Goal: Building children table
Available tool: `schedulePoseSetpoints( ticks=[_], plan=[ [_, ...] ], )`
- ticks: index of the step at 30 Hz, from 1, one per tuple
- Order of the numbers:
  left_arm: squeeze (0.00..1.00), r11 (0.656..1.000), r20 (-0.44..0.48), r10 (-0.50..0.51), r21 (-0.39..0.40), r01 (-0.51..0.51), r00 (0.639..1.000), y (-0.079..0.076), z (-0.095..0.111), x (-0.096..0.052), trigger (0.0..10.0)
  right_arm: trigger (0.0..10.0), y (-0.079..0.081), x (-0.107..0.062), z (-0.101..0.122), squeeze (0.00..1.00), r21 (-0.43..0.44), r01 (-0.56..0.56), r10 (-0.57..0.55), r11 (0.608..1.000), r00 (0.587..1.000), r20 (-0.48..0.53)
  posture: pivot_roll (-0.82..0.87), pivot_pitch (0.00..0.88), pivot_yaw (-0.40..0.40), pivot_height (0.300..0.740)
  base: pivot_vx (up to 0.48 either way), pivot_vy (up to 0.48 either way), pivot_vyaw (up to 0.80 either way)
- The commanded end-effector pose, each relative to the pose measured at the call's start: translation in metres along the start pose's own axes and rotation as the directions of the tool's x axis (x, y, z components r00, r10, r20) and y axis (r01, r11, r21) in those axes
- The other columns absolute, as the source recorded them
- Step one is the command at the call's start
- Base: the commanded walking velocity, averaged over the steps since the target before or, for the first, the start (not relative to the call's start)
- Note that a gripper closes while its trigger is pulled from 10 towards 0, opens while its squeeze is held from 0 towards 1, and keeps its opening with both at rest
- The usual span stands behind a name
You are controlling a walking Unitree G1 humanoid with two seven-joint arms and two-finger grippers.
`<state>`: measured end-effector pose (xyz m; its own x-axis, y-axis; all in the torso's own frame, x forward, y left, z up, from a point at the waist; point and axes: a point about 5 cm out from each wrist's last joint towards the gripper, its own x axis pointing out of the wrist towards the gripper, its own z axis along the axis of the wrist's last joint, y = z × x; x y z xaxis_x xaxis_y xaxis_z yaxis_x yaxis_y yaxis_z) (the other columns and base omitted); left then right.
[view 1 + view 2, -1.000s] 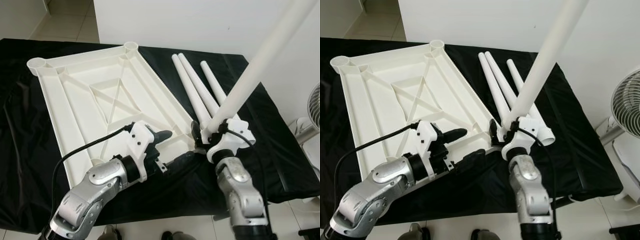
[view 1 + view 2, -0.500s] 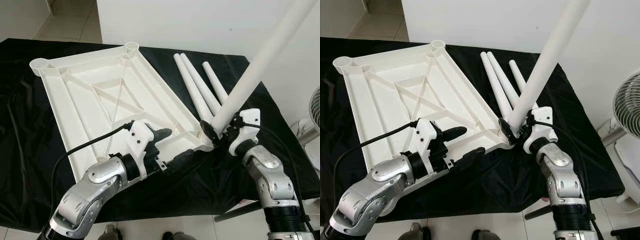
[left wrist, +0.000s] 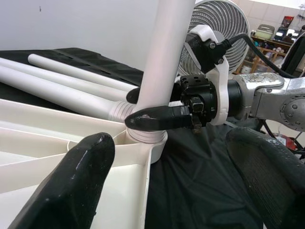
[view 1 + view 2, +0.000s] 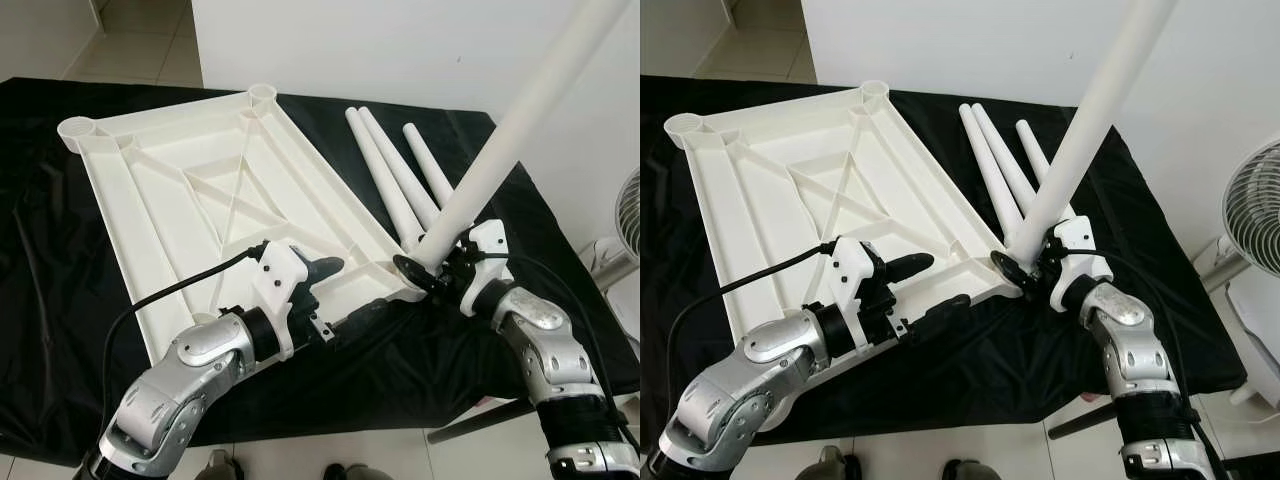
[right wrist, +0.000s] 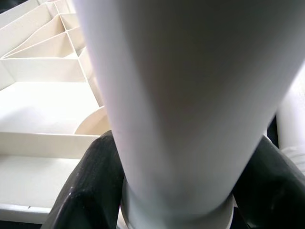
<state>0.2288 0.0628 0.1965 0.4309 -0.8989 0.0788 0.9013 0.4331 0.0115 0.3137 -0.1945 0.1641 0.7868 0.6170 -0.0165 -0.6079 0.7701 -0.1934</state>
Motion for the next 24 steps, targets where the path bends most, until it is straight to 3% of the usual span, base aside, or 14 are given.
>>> schedulePoseSetpoints(
  ticks=[1,6,7,9,10,15,17,21,24],
  plan=[
    [0.0,1.0,0.0,-0.019,0.007,0.019,1.0,-0.004,0.002,0.0,10.0,0.0,0.001,-0.002,-0.007,0.0,0.017,-0.019,0.02,1.0,1.0,-0.021,0.03,0.139,-0.061,0.74,0.0,0.0,0.0],
    [0.0,1.0,0.0,-0.019,0.006,0.019,1.0,-0.004,0.002,0.0,10.0,0.0,0.002,-0.001,-0.007,0.0,0.039,0.006,-0.006,0.999,1.0,-0.004,0.03,0.136,-0.063,0.74,0.0,0.0,0.0],
    [0.0,1.0,0.0,-0.019,0.006,0.019,1.0,-0.004,0.002,0.0,10.0,2.8,0.004,0.0,-0.007,0.0,0.058,0.036,-0.036,0.998,0.999,0.0,0.03,0.134,-0.065,0.74,0.0,0.0,0.0],
    [0.0,1.0,-0.001,-0.02,0.006,0.02,1.0,-0.004,0.002,0.0,10.0,2.8,0.005,0.0,-0.008,0.0,0.063,0.05,-0.05,0.997,0.999,-0.002,0.03,0.134,-0.065,0.74,0.0,0.0,0.0],
    [0.0,1.0,-0.001,-0.019,0.007,0.019,1.0,-0.004,0.001,0.0,10.0,10.0,0.007,0.001,-0.007,0.0,0.08,0.067,-0.067,0.995,0.998,0.003,0.03,0.13,-0.068,0.74,0.0,0.0,0.0],
    [0.0,1.0,-0.001,-0.02,0.006,0.02,1.0,-0.004,0.0,0.002,10.0,10.0,0.014,0.002,-0.008,0.0,0.113,0.159,-0.161,0.981,0.987,0.008,0.02,0.124,-0.071,0.74,0.0,0.0,0.0],
    [0.0,1.0,0.0,-0.025,0.003,0.025,1.0,-0.004,-0.001,0.003,10.0,10.0,0.022,0.004,-0.007,0.0,0.136,0.252,-0.256,0.958,0.967,0.014,0.01,0.115,-0.075,0.74,0.0,0.0,0.0],
    [0.0,1.0,0.0,-0.028,0.005,0.028,1.0,-0.004,-0.001,0.004,10.0,10.0,0.026,0.005,-0.005,0.0,0.147,0.288,-0.294,0.946,0.956,0.016,0.01,0.113,-0.077,0.74,0.0,0.0,0.0],
    [0.0,0.999,-0.002,-0.033,0.009,0.033,0.999,-0.004,-0.001,0.004,10.0,10.0,0.035,0.008,0.0,0.0,0.203,0.375,-0.386,0.904,0.922,0.015,0.01,0.102,-0.082,0.74,0.0,0.0,0.0]
  ],
)
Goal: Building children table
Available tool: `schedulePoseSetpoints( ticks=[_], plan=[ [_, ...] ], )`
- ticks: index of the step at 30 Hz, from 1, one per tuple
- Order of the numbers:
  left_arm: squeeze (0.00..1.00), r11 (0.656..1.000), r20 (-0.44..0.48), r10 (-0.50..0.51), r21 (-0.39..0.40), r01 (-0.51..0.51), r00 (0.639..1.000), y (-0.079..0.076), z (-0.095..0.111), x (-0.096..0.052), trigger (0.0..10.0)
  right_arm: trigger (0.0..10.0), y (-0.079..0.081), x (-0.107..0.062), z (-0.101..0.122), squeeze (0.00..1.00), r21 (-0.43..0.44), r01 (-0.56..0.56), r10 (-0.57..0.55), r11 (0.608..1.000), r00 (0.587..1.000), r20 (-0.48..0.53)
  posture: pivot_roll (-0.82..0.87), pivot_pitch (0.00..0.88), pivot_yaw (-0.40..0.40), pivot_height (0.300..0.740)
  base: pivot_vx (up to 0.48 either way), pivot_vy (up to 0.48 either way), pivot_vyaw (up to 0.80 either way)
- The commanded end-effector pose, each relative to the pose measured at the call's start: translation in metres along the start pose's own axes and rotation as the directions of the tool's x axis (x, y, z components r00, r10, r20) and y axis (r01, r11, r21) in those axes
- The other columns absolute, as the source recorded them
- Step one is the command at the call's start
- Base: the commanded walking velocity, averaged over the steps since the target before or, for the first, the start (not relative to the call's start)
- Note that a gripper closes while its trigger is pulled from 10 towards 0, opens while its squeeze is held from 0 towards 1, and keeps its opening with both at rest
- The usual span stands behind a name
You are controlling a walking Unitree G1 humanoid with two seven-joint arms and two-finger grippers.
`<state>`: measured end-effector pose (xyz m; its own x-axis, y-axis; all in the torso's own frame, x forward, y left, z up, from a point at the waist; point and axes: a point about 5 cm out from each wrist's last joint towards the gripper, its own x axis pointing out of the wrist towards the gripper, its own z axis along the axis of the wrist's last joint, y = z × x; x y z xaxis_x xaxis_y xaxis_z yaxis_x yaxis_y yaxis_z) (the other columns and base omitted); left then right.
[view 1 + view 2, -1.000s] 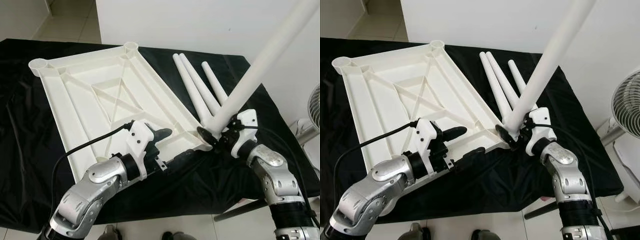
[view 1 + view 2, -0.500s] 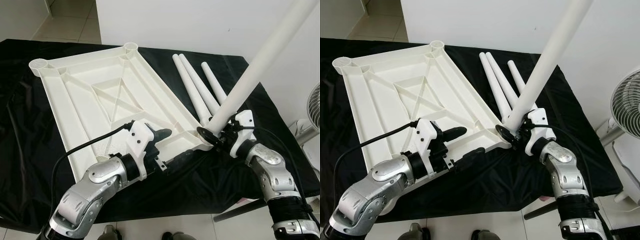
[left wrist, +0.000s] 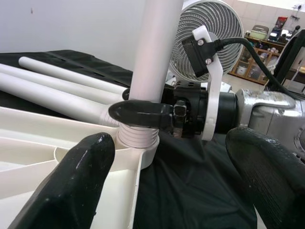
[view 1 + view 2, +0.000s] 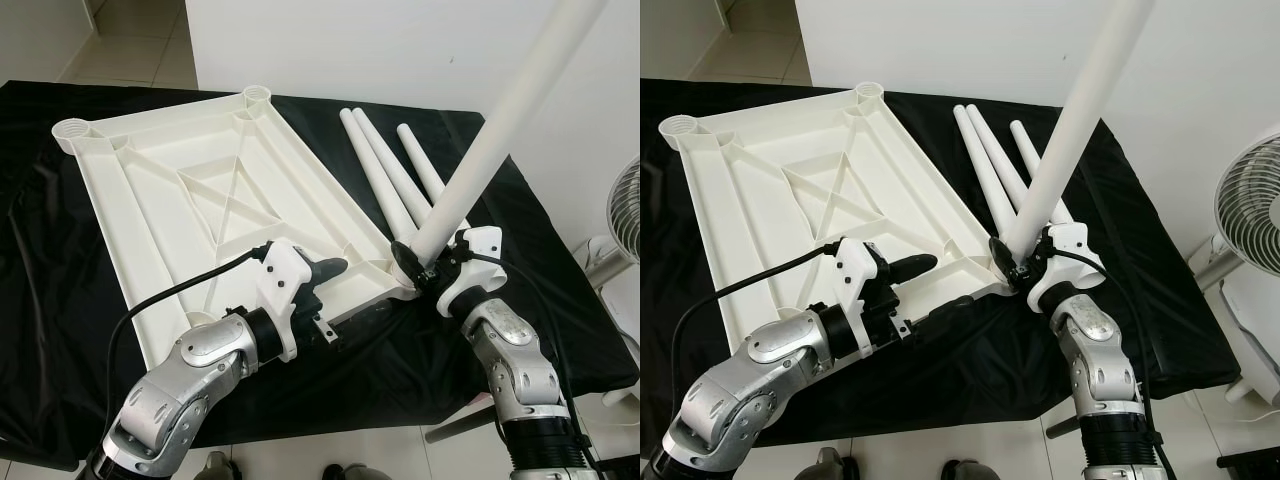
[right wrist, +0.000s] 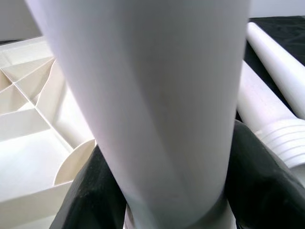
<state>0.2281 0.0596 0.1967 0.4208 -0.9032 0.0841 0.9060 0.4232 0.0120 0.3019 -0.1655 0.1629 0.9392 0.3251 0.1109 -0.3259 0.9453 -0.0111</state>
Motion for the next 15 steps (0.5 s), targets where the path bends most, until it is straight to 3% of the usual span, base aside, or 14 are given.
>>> schedulePoseSetpoints(
  ticks=[1,2,3,5,15],
  plan=[
    [0.0,1.0,-0.008,-0.022,0.01,0.022,1.0,-0.002,-0.002,0.001,10.0,10.0,0.004,-0.003,-0.005,0.0,0.023,0.055,-0.054,0.998,0.998,-0.037,0.01,0.102,-0.082,0.74,0.0,0.0,0.0],
    [0.0,1.0,-0.008,-0.023,0.011,0.023,1.0,-0.002,-0.002,0.002,10.0,10.0,0.01,-0.003,-0.005,0.0,0.044,0.125,-0.123,0.991,0.991,-0.047,0.01,0.096,-0.084,0.74,0.0,0.0,0.0],
    [0.0,1.0,-0.008,-0.023,0.011,0.023,1.0,-0.002,-0.002,0.002,10.0,10.0,0.01,-0.003,-0.005,0.0,0.044,0.125,-0.123,0.991,0.991,-0.047,0.01,0.096,-0.084,0.74,0.0,0.0,0.0],
    [0.0,1.0,-0.003,-0.025,0.013,0.025,1.0,-0.001,-0.001,0.003,10.0,10.0,0.029,-0.006,-0.006,0.0,0.083,0.225,-0.222,0.971,0.974,-0.043,0.01,0.091,-0.085,0.74,0.0,0.0,0.0],
    [0.0,0.999,-0.001,-0.029,0.022,0.029,1.0,0.0,0.0,0.003,10.0,10.0,0.039,-0.011,-0.013,0.0,0.096,0.329,-0.322,0.939,0.943,-0.087,0.01,0.08,-0.086,0.74,0.0,0.0,0.0]
  ],
)
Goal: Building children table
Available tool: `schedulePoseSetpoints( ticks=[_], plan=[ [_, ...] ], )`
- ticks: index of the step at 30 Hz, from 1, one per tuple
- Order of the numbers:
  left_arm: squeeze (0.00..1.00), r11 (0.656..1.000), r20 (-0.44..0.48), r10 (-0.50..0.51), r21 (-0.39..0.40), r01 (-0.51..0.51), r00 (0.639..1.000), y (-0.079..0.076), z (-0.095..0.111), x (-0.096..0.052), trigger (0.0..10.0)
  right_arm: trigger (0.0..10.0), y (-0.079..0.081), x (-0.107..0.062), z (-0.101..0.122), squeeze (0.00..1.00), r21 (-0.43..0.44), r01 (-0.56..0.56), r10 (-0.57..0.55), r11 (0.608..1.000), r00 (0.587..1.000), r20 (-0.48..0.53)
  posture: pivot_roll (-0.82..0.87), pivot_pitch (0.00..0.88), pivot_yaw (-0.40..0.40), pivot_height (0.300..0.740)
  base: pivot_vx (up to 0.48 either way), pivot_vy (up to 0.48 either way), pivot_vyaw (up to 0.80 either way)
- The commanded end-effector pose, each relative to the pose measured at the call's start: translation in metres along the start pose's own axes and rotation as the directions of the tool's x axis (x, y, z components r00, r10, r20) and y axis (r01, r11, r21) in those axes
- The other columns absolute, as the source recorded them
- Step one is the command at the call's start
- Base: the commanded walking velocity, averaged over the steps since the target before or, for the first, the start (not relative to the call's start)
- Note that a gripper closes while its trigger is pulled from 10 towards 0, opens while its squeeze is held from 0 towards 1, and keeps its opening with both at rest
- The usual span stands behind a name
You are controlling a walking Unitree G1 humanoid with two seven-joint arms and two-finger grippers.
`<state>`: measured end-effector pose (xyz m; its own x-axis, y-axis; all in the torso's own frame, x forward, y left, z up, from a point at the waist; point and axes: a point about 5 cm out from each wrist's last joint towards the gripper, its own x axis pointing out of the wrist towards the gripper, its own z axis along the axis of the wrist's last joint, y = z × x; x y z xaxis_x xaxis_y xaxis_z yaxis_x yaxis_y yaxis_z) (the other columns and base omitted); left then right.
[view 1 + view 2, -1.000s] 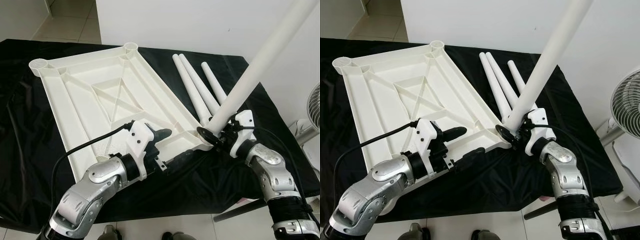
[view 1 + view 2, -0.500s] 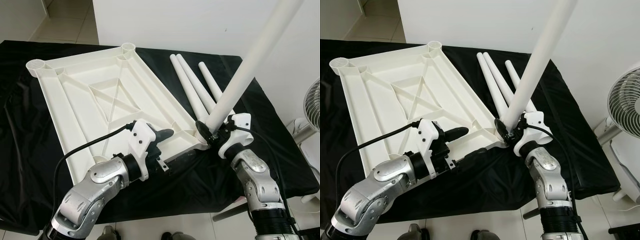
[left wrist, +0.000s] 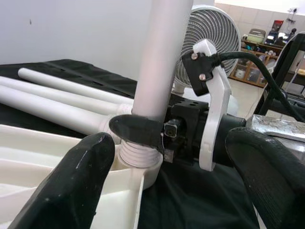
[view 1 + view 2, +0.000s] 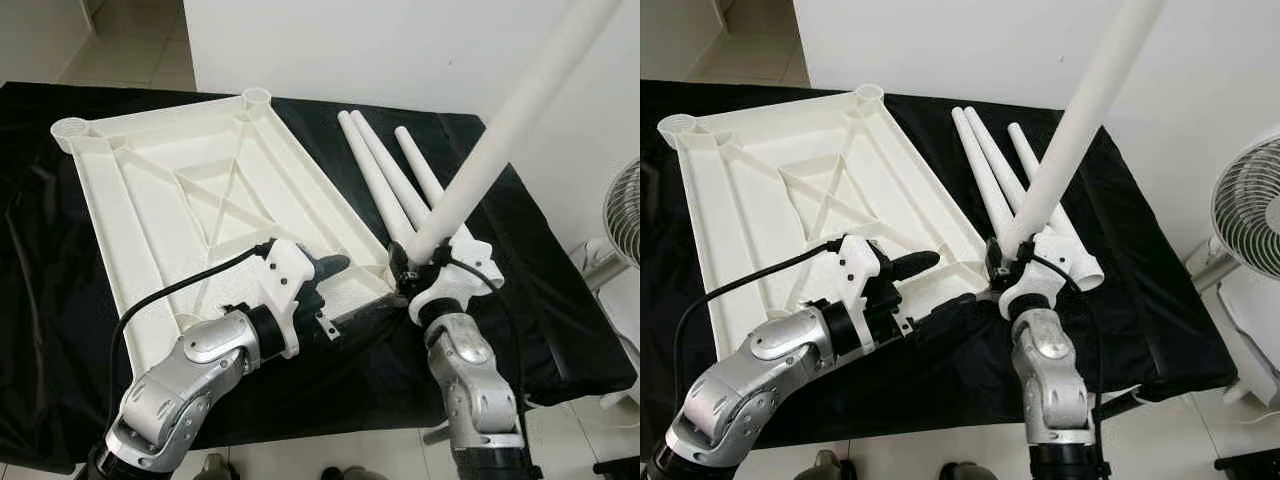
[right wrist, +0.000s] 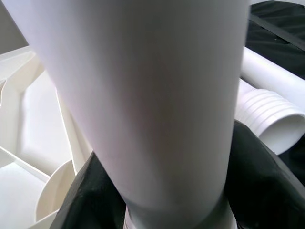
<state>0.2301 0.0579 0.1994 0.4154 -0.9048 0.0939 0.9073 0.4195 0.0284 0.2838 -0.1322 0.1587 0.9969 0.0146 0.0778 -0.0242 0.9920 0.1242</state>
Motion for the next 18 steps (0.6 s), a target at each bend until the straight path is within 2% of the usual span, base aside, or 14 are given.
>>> schedulePoseSetpoints(
  ticks=[1,6,7,8,13,18],
  plan=[
    [0.0,1.0,-0.01,-0.024,0.006,0.024,1.0,-0.001,-0.003,0.001,10.0,10.0,0.0,-0.004,-0.01,0.0,-0.005,0.021,-0.021,1.0,0.998,-0.053,0.01,0.075,-0.086,0.74,0.0,0.0,0.0],
    [0.0,1.0,-0.009,-0.024,0.008,0.024,1.0,0.0,-0.003,0.001,10.0,10.0,0.0,-0.005,-0.007,0.0,-0.011,0.043,-0.044,0.999,0.997,-0.056,0.01,0.074,-0.086,0.74,0.0,0.0,0.0],
    [0.0,1.0,-0.009,-0.025,0.008,0.025,1.0,0.0,-0.003,0.001,10.0,10.0,0.0,-0.005,-0.006,0.41,-0.012,0.051,-0.051,0.999,0.997,-0.057,0.01,0.074,-0.086,0.74,0.0,0.0,0.0],
    [0.0,1.0,-0.009,-0.025,0.008,0.025,1.0,0.0,-0.003,0.002,10.0,10.0,0.001,-0.005,-0.004,1.0,-0.01,0.037,-0.037,0.999,0.998,-0.042,0.0,0.074,-0.086,0.74,0.0,0.0,0.0],
    [0.0,1.0,-0.011,-0.028,0.007,0.028,1.0,-0.001,-0.004,0.002,10.0,10.0,-0.002,-0.003,0.004,1.0,0.018,-0.039,0.039,0.999,0.999,0.008,0.0,0.079,-0.086,0.74,0.0,0.0,0.0],
    [0.0,1.0,-0.012,-0.026,0.007,0.026,1.0,0.0,-0.004,0.002,10.0,10.0,-0.006,0.0,0.008,1.0,0.003,-0.079,0.079,0.997,0.997,0.022,0.01,0.085,-0.086,0.74,0.0,0.0,0.0]
  ],
)
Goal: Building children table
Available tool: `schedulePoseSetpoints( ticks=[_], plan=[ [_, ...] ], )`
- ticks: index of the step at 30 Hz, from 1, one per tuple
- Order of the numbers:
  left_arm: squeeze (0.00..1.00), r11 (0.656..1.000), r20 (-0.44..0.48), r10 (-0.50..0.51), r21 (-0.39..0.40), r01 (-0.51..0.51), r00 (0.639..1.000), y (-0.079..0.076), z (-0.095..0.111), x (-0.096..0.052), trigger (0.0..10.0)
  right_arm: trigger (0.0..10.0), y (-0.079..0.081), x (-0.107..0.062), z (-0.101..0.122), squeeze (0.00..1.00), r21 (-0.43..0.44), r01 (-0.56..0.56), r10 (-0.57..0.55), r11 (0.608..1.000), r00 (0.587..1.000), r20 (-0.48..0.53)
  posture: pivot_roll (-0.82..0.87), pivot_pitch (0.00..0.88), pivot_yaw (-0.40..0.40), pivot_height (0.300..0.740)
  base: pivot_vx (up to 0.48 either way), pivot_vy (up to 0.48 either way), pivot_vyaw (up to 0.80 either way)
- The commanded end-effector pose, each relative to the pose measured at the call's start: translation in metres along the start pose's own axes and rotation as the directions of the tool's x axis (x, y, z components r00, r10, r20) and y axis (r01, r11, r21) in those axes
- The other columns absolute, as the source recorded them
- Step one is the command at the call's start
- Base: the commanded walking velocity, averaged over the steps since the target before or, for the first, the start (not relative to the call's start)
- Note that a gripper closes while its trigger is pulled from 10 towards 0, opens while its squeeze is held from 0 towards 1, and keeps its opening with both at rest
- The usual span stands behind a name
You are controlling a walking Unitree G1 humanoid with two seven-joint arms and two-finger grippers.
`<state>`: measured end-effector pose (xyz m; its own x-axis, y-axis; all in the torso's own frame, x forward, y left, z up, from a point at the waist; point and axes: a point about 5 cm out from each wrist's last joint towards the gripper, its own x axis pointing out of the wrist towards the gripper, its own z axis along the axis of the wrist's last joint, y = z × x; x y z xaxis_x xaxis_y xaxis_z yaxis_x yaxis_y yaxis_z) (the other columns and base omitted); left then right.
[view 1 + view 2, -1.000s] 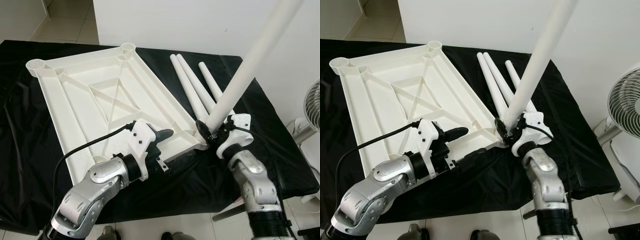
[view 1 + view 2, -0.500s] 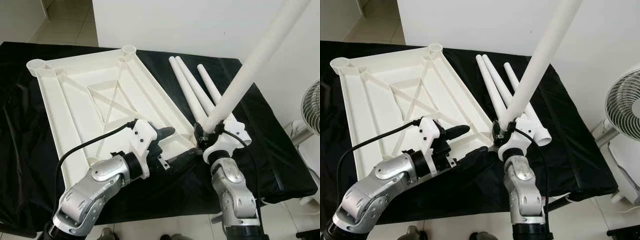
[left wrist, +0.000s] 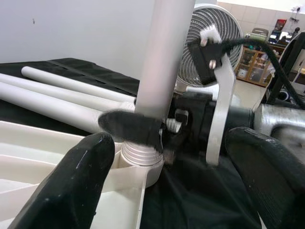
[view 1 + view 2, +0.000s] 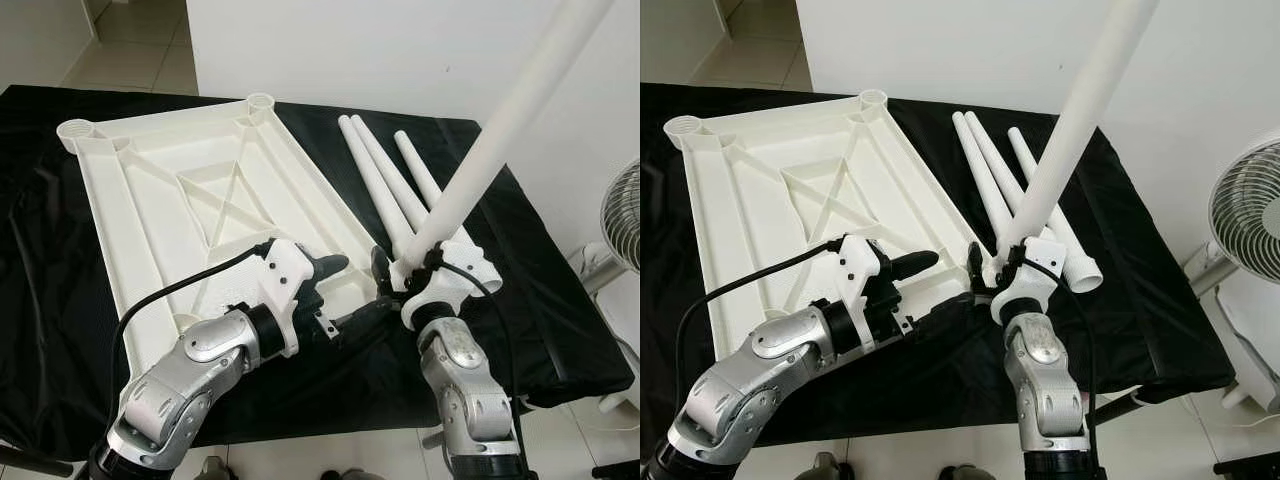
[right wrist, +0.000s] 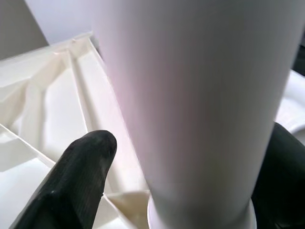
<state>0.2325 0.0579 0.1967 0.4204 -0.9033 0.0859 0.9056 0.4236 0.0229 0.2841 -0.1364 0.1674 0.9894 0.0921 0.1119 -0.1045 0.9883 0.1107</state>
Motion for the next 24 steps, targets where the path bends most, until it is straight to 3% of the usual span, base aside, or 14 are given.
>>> schedulePoseSetpoints(
  ticks=[1,2,3,4,14,24],
  plan=[
    [0.0,1.0,-0.004,-0.029,0.011,0.029,1.0,-0.002,-0.001,0.001,10.0,10.0,-0.006,0.001,0.001,1.0,-0.016,-0.023,0.023,1.0,1.0,0.001,0.0,0.087,-0.085,0.74,0.0,0.0,0.0],
    [0.0,1.0,-0.004,-0.028,0.011,0.028,1.0,-0.001,-0.001,0.001,10.0,10.0,-0.008,0.003,0.003,0.65,-0.024,-0.066,0.066,0.998,0.998,0.004,0.01,0.093,-0.085,0.74,0.0,0.0,0.0],
    [0.0,1.0,-0.004,-0.028,0.011,0.028,1.0,-0.001,-0.001,0.001,10.0,10.0,-0.008,0.003,0.003,0.65,-0.024,-0.066,0.066,0.998,0.998,0.004,0.01,0.093,-0.085,0.74,0.0,0.0,0.0],
    [0.0,1.0,-0.004,-0.026,0.007,0.026,1.0,-0.001,-0.001,0.002,10.0,10.0,-0.01,0.005,0.005,0.0,-0.043,-0.113,0.113,0.993,0.994,0.003,0.0,0.095,-0.082,0.74,0.0,0.0,0.0],
    [0.0,1.0,-0.005,0.001,-0.005,-0.001,1.0,0.001,-0.007,0.005,10.0,10.0,-0.027,0.016,0.005,0.0,-0.191,-0.284,0.282,0.94,0.959,-0.037,0.0,0.11,-0.069,0.74,0.0,0.0,0.0],
    [0.0,0.997,-0.034,0.077,0.026,-0.076,0.996,0.008,-0.024,0.01,10.0,10.0,-0.034,0.022,-0.001,0.0,-0.199,-0.392,0.387,0.898,0.92,-0.064,0.01,0.115,-0.064,0.74,0.0,0.0,0.0]
  ],
)
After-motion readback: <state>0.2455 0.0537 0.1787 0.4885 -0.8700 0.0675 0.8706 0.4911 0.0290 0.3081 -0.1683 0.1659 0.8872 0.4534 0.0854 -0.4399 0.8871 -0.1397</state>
